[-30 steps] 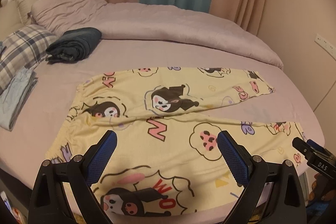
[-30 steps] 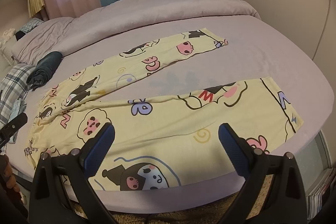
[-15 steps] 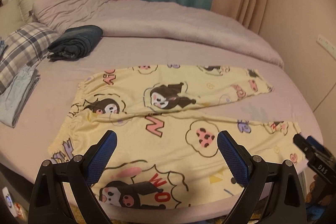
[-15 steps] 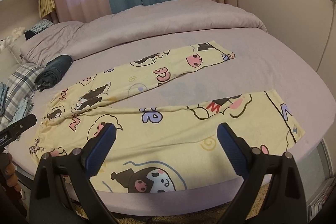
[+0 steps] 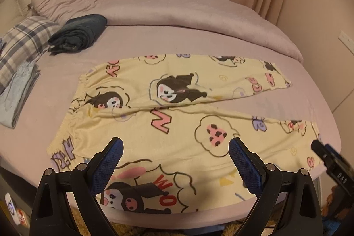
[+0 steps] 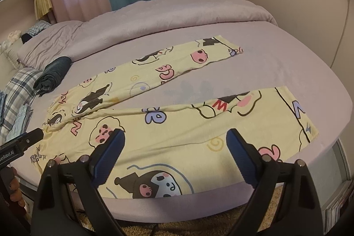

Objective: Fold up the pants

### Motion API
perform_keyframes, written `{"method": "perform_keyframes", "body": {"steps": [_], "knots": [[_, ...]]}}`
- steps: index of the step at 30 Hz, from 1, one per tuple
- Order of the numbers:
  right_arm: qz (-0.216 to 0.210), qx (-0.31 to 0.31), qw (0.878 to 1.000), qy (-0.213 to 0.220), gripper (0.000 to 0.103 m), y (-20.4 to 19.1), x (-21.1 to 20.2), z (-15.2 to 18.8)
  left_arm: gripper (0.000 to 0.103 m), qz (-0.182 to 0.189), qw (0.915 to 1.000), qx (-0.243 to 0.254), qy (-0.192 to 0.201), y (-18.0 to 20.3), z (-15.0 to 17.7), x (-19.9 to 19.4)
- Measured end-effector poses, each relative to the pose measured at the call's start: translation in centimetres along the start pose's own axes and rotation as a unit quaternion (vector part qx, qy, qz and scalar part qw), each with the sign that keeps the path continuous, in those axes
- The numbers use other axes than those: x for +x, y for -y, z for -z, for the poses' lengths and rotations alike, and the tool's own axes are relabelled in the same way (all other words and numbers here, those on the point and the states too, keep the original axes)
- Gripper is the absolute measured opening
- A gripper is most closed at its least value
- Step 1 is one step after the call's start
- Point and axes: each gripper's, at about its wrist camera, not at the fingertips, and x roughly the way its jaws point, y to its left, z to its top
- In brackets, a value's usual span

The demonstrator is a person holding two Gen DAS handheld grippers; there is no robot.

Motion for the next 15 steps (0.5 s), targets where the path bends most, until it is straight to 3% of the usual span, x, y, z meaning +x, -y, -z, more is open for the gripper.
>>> {"method": "perform_keyframes", "body": {"steps": [3,6,15], "knots": [[-0.005,0.0,1.0,-0.003,0.092,0.0,-0.3,-0.2,0.097,0.0,0.9999,0.002,0.011,-0.2,-0.1,-0.5],[0.032,0.002,0.999,0.001,0.092,0.2,-0.6,-0.6,0.097,-0.006,1.0,0.0,0.006,-0.6,-0.3,-0.6],[0.027,0.016,1.0,0.004,0.091,1.2,-1.1,-0.4,0.097,0.005,1.0,-0.006,0.0,-0.8,-0.2,-0.7]]}}
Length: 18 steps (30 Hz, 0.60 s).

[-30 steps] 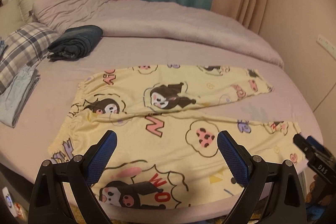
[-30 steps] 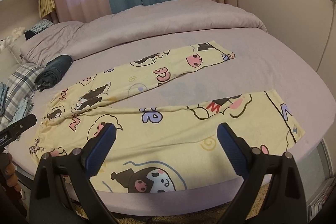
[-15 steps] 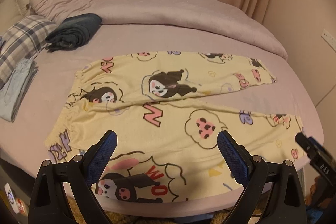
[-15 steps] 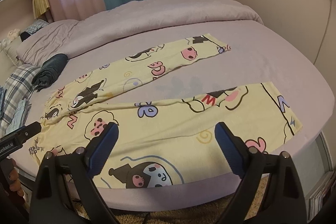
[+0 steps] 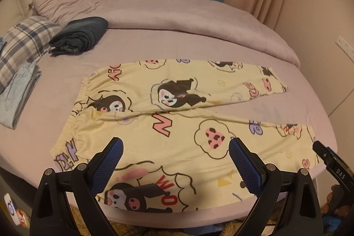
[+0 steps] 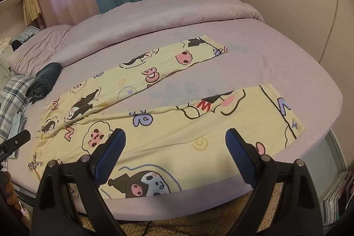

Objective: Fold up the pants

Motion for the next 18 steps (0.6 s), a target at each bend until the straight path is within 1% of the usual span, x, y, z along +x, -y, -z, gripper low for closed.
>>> {"method": "perform_keyframes", "body": {"steps": [4,8,10,12,14,18], "knots": [[-0.001,0.002,1.0,0.009,0.091,0.2,-0.2,0.4,0.097,0.006,1.0,-0.004,0.002,0.0,-0.1,-0.3],[-0.003,0.003,1.0,0.008,0.091,0.4,0.0,0.5,0.097,0.017,0.9998,-0.007,0.001,-0.4,-0.2,-0.2],[0.002,-0.001,1.0,0.011,0.09,0.3,0.0,0.5,0.097,0.018,0.9998,-0.011,0.008,-0.9,-0.4,-0.2],[-0.001,-0.002,1.0,0.015,0.09,0.5,-0.1,0.5,0.097,0.013,0.9997,-0.017,0.012,-1.4,-0.5,-0.2],[-0.003,0.001,1.0,0.011,0.09,0.8,0.1,0.6,0.097,0.005,0.9995,-0.029,0.008,-2.3,-0.6,0.3],[0.004,0.02,1.0,0.009,0.09,3.0,0.6,0.8,0.097,-0.017,0.9982,-0.057,0.005,-5.1,-0.7,1.2]]}}
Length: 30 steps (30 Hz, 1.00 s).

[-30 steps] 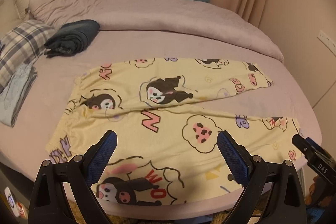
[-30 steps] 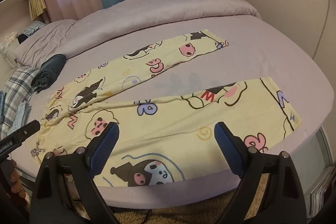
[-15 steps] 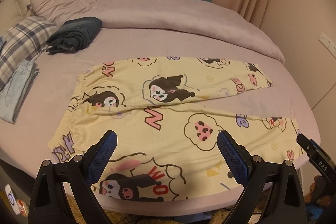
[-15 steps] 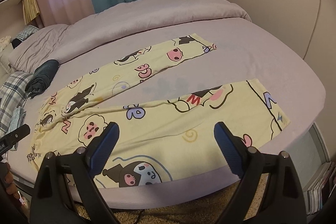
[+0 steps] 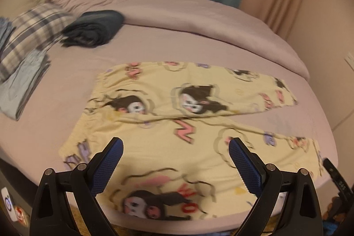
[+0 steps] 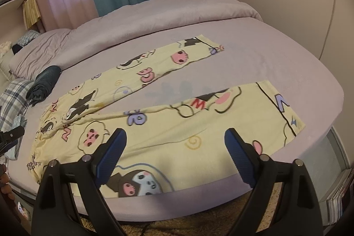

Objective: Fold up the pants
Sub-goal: 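Grasp the waistband with the left tool while the right tool grasps a leg hem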

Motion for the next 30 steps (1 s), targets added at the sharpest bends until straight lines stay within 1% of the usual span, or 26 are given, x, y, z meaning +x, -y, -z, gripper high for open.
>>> {"method": "perform_keyframes", "body": {"steps": [2,3,4,5,7,9,11,12,14,16,19,22,24,25,26,27,28,29,30], "knots": [[0.025,0.023,0.999,0.001,0.09,2.5,0.5,0.0,0.097,-0.024,0.9995,-0.019,0.001,-2.2,-0.1,1.2],[0.042,0.037,0.998,-0.004,0.09,4.2,0.9,-0.1,0.095,-0.039,0.999,-0.023,-0.001,-3.1,-0.1,1.7],[0.057,0.047,0.997,-0.008,0.09,5.7,1.4,-0.2,0.09,-0.063,0.9977,-0.022,-0.005,-4.1,-0.1,2.4],[0.072,0.054,0.996,-0.011,0.089,7.0,1.7,-0.2,0.088,-0.085,0.9961,-0.019,-0.011,-5.2,-0.2,3.1],[0.113,0.063,0.991,-0.023,0.086,10.1,2.6,-0.5,0.087,-0.117,0.9926,-0.027,-0.021,-7.6,0.0,4.0],[0.139,0.066,0.988,-0.028,0.085,12.2,3.3,-0.8,0.087,-0.127,0.9905,-0.045,-0.027,-9.7,0.2,4.4],[0.156,0.076,0.984,-0.036,0.084,14.5,4.1,-1.1,0.087,-0.14,0.9863,-0.079,-0.035,-12.1,0.5,4.6],[0.158,0.085,0.983,-0.038,0.084,15.4,4.3,-1.1,0.087,-0.147,0.9828,-0.105,-0.038,-13.5,0.8,4.5],[0.156,0.109,0.98,-0.049,0.083,16.9,5.0,-1.0,0.087,-0.143,0.9796,-0.135,-0.038,-15.1,1.4,4.1],[0.157,0.127,0.977,-0.064,0.082,18.2,5.6,-0.5,0.087,-0.132,0.9792,-0.148,-0.043,-15.9,2.2,4.0],[0.155,0.14,0.975,-0.075,0.082,19.1,6.4,0.1,0.087,-0.115,0.9798,-0.151,-0.062,-16.1,3.3,4.7],[0.138,0.154,0.975,-0.079,0.08,19.5,7.0,0.5,0.086,-0.108,0.9783,-0.154,-0.086,-16.1,4.1,6.4],[0.137,0.152,0.975,-0.082,0.081,19.3,7.3,0.6,0.085,-0.111,0.9783,-0.156,-0.079,-15.9,4.2,6.6],[0.141,0.143,0.976,-0.079,0.081,19.0,7.4,0.6,0.076,-0.112,0.9797,-0.151,-0.07,-15.6,4.2,6.6],[0.141,0.138,0.977,-0.076,0.08,18.9,7.4,0.6,0.062,-0.11,0.9806,-0.148,-0.068,-15.4,4.2,6.6],[0.141,0.133,0.978,-0.075,0.079,18.8,7.4,0.6,0.055,-0.109,0.9809,-0.147,-0.065,-15.3,4.2,6.6],[0.141,0.13,0.979,-0.074,0.076,18.7,7.4,0.7,0.046,-0.11,0.9807,-0.149,-0.063,-15.2,4.2,6.5],[0.137,0.128,0.98,-0.072,0.072,18.5,7.2,0.7,0.033,-0.109,0.9804,-0.152,-0.061,-15.2,4.3,6.4],[0.131,0.125,0.981,-0.069,0.068,18.5,7.1,0.7,0.027,-0.102,0.9806,-0.157,-0.058,-15.2,4.4,6.2]]}}
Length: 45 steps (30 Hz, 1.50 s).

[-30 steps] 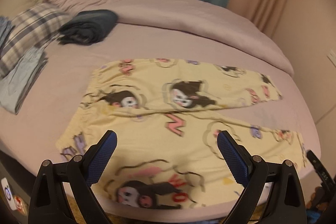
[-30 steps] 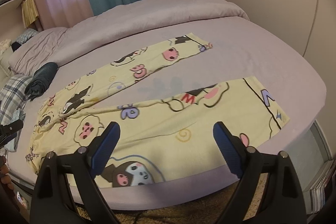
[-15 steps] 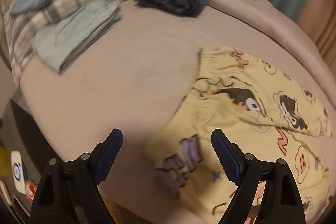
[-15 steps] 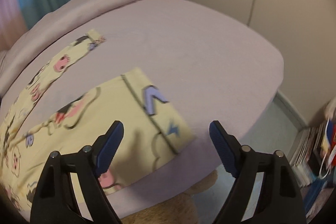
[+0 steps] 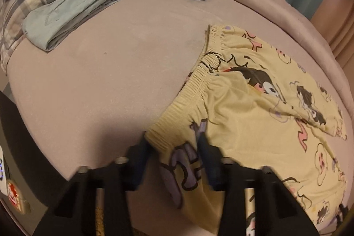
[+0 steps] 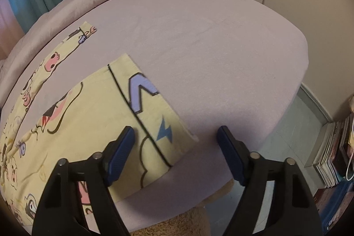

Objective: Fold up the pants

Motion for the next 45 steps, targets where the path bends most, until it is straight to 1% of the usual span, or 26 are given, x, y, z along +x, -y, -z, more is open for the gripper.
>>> {"method": "perform_keyframes", "body": {"steps": [1,2,3,4,5,8,11,14,16,18,22,24,27,28,30,31,32,33,34,35,36,37,39,41,43,45], "knots": [[-0.006,-0.002,1.0,0.005,0.057,0.0,-0.2,0.1,0.022,0.017,0.9998,-0.01,0.0,-0.2,0.1,-0.1],[-0.009,-0.004,1.0,0.008,0.041,-0.1,-0.3,0.1,0.021,0.024,0.9995,-0.022,0.002,-0.5,0.2,-0.4],[-0.011,-0.007,1.0,0.01,0.034,-0.2,-0.4,0.2,0.021,0.026,0.9993,-0.028,0.002,-0.5,0.1,-0.5],[-0.015,-0.013,1.0,0.012,0.019,-0.3,-0.4,0.1,0.021,0.027,0.9991,-0.033,-0.002,-0.6,0.0,-0.7],[-0.022,-0.017,0.999,0.016,0.007,-0.4,-0.7,-0.1,0.021,0.026,0.9989,-0.04,-0.005,-0.7,-0.2,-1.0],[-0.022,-0.01,0.999,0.03,0.006,-0.1,-1.7,-0.9,0.021,0.044,0.9972,-0.06,-0.005,-1.3,-0.7,-2.8],[-0.048,0.012,0.997,0.054,0.005,0.7,-3.7,-2.1,0.021,0.05,0.9974,-0.051,0.001,-1.1,-0.9,-4.5],[-0.059,0.028,0.996,0.068,0.005,1.6,-5.2,-2.7,0.021,0.043,0.9983,-0.039,-0.003,-1.0,-0.9,-5.0],[-0.045,0.021,0.996,0.07,0.005,1.6,-5.6,-2.7,0.021,0.03,0.9989,-0.036,-0.01,-1.0,-0.8,-4.4],[-0.04,0.016,0.997,0.069,0.005,1.6,-5.5,-2.6,0.021,0.023,0.9989,-0.038,-0.019,-1.2,-0.9,-3.7],[-0.025,0.026,0.998,0.042,0.005,2.6,-3.7,-2.0,0.022,0.009,0.9985,-0.032,-0.044,-1.5,-0.4,-2.1],[-0.015,0.025,0.999,0.027,0.005,2.8,-2.8,-1.3,0.022,0.004,0.9984,-0.027,-0.049,-1.4,0.1,-1.7],[-0.004,0.021,1.0,0.003,0.006,3.1,-1.5,-0.4,0.027,-0.004,0.9982,-0.017,-0.057,-1.5,0.4,-1.2],[0.001,0.017,1.0,-0.005,0.01,3.3,-1.4,-0.4,0.029,-0.005,0.9983,-0.013,-0.057,-1.5,0.3,-1.2],[0.025,0.005,1.0,-0.016,0.022,3.1,-1.4,-0.7,0.029,-0.002,0.9984,-0.011,-0.056,-1.4,0.0,-1.6],[0.044,-0.006,0.999,-0.013,0.036,2.9,-2.0,-1.2,0.03,0.003,0.9985,-0.009,-0.053,-1.3,-0.4,-2.0],[0.051,-0.013,0.999,-0.004,0.05,2.7,-2.5,-1.7,0.032,0.006,0.9987,-0.006,-0.05,-1.1,-0.6,-2.3],[0.05,-0.023,0.998,0.012,0.057,2.3,-3.4,-2.5,0.034,0.007,0.9989,-0.003,-0.045,-0.9,-1.0,-2.7],[0.043,-0.03,0.998,0.022,0.068,1.9,-4.0,-3.1,0.036,0.005,0.9993,0.002,-0.036,-0.6,-1.6,-3.1],[0.033,-0.038,0.998,0.03,0.074,1.5,-4.4,-3.7,0.04,0.002,0.9997,0.006,-0.025,-0.3,-1.9,-3.4],[0.016,-0.049,0.998,0.037,0.076,0.6,-4.5,-4.7,0.043,-0.006,0.9998,0.011,-0.015,0.1,-2.3,-3.5],[0.007,-0.055,0.998,0.035,0.077,-0.1,-4.1,-5.3,0.045,-0.024,0.9995,0.017,-0.01,0.4,-2.9,-3.6],[-0.011,-0.071,0.997,0.025,0.077,-1.9,-2.4,-6.6,0.046,-0.043,0.9989,0.016,0.001,0.6,-3.6,-3.8],[-0.027,-0.08,0.996,0.013,0.076,-3.3,-0.6,-7.0,0.046,-0.043,0.9991,0.005,0.006,0.4,-4.1,-3.9],[-0.04,-0.084,0.996,-0.004,0.075,-4.7,2.0,-7.2,0.046,-0.038,0.9993,-0.001,0.0,0.1,-4.4,-3.5],[-0.038,-0.093,0.995,-0.017,0.065,-5.7,4.4,-7.1,0.046,-0.036,0.9993,-0.003,-0.006,-0.3,-4.6,-3.1]]}}
